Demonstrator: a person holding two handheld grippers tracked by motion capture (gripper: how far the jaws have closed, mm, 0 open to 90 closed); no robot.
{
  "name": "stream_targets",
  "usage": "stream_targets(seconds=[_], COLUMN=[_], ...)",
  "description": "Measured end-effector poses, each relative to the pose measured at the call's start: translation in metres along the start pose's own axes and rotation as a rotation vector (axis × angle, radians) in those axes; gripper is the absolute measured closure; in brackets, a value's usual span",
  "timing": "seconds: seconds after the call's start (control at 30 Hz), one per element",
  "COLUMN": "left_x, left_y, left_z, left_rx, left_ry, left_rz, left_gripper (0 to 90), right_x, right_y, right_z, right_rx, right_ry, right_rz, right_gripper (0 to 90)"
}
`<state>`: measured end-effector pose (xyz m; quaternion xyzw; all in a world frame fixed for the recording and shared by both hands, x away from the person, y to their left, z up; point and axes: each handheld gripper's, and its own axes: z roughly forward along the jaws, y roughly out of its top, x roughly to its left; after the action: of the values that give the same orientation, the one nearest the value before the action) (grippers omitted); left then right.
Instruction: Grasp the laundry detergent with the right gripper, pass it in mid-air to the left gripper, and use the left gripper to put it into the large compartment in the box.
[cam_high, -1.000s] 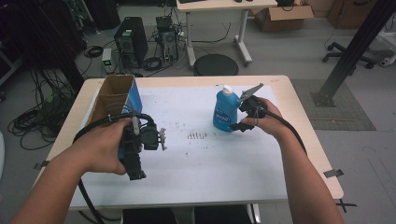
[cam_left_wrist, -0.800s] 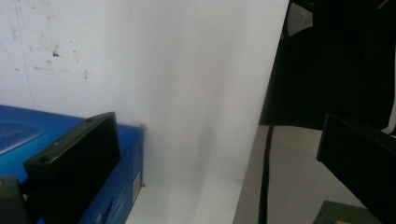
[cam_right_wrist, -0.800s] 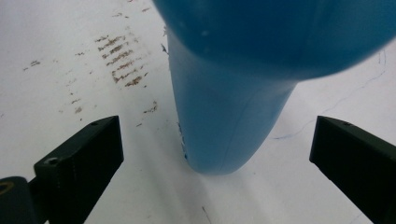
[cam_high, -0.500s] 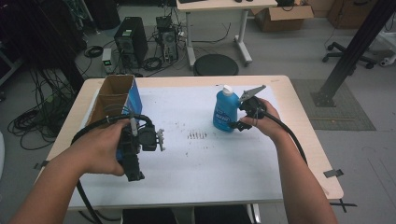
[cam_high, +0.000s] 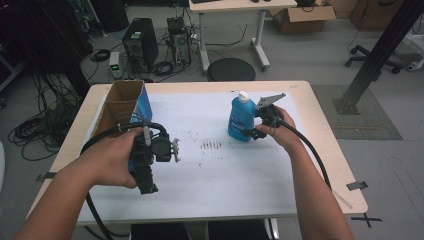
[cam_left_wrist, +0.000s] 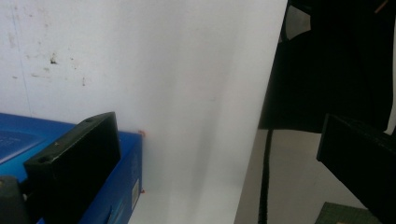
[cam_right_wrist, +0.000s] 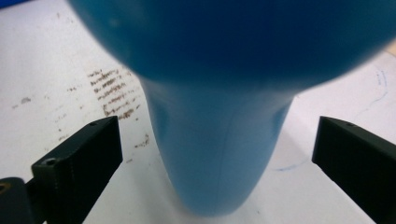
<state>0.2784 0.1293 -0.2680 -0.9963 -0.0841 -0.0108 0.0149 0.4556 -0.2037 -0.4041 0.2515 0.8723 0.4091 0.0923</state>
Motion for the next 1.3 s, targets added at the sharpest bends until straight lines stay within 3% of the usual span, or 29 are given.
stream_targets(seconds=[0.57, 0.7, 1.3], left_x=[0.0, 0.001, 0.003], left_y=[-0.003, -0.003, -0.004], left_z=[0.003, 0.003, 0.004], left_rx=[0.007, 0.005, -0.01], left_ry=[-0.01, -0.014, -0.013], left_rz=[-0.006, -0.008, -0.01], left_gripper=[0.2, 0.2, 0.9], right_x=[0.0, 0.002, 0.001], right_y=[-0.005, -0.007, -0.01], right_z=[0.011, 0.014, 0.015], right_rx=[-0.091, -0.142, -0.192], right_ry=[0.017, 0.023, -0.005], right_rz=[0.034, 0.02, 0.045], right_gripper=[1.5, 1.4, 4.4])
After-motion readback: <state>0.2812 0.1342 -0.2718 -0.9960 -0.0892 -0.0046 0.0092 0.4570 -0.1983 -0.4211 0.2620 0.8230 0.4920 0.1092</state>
